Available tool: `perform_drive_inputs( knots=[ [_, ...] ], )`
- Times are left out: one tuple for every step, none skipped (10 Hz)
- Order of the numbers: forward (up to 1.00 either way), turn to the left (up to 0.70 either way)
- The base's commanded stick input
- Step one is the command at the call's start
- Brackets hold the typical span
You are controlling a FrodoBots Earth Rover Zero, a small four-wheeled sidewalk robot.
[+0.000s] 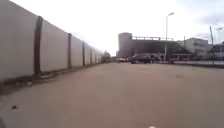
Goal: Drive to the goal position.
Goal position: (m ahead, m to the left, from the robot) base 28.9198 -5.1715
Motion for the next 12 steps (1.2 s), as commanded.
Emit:
perform_drive_inputs(
  knots=[
    [0.7,0.01],
    [0.7,0.01],
    [0.7,0.01],
    [0.7,0.01],
    [0.7,0.01],
    [0.7,0.01],
    [0.7,0.01],
    [0.7,0.01],
    [0.7,0.01],
    [0.7,0.01],
    [0.7,0.01],
    [0.7,0.01]
  ],
)
